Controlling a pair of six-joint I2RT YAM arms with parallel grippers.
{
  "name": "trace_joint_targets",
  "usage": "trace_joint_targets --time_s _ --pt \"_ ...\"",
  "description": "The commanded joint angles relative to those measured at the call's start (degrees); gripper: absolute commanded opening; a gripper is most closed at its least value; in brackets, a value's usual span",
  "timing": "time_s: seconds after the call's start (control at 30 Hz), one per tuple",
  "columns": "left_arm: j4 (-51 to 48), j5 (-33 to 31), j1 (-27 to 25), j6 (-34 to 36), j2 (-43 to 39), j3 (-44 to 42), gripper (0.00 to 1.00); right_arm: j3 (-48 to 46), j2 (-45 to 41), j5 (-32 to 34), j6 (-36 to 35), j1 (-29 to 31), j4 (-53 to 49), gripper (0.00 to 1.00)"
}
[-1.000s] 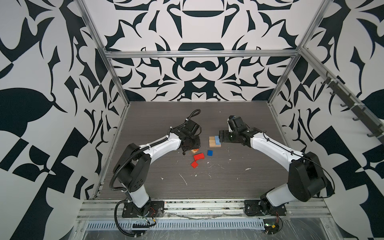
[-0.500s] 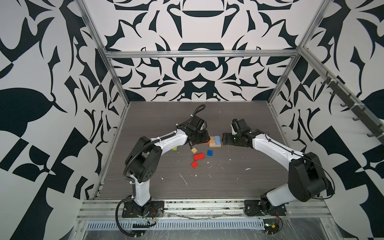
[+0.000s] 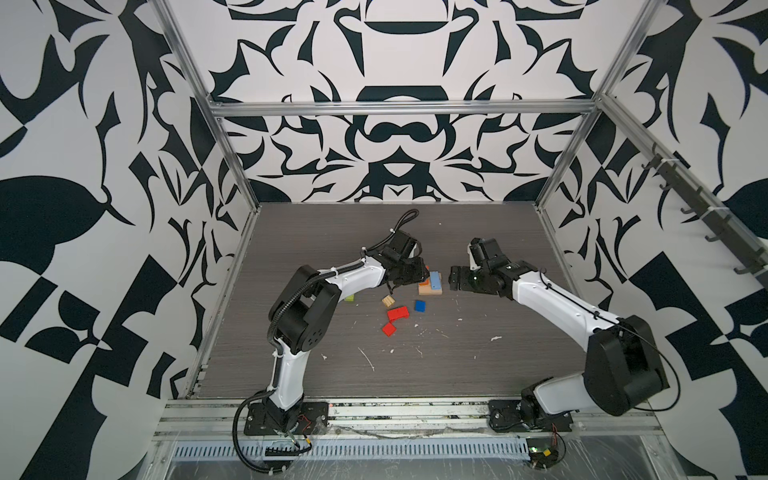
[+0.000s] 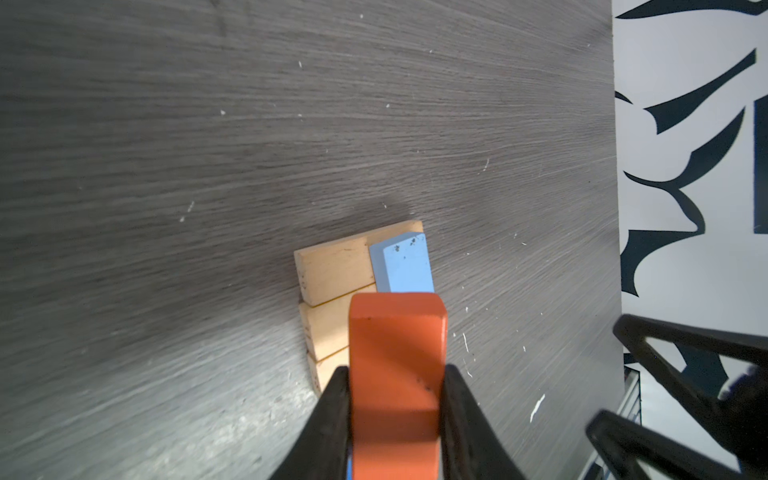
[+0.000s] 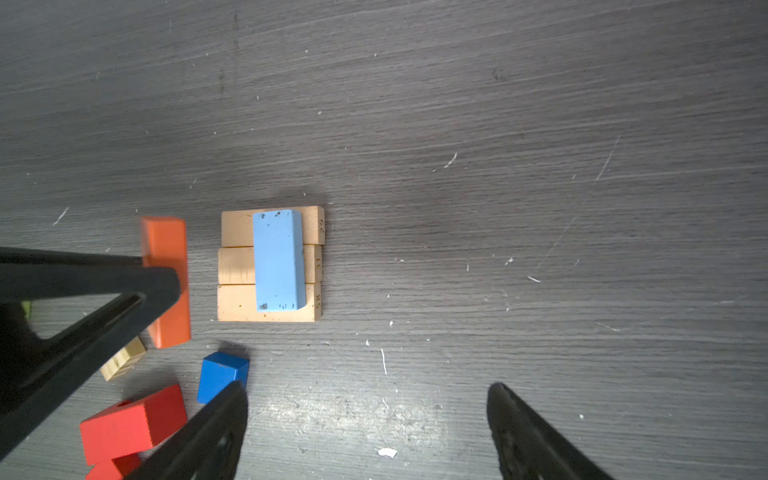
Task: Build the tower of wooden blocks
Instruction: 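Lift the orange-red block and carry it over the planks beside the blue block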
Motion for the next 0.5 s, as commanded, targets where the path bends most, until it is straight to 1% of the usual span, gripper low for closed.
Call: trace_joint_targets --time_s 0.0,0.47 --pt "2.4 0.4 -0.2 -1.5 1.0 0.4 0.31 -0.1 -1.1 -0.4 0.1 -0.4 -0.2 0.93" --pt "4.4 0.7 -0.6 -2.7 3.6 0.4 0.33 -0.2 -1.6 -0.3 -0.3 -0.6 -0.6 0.93"
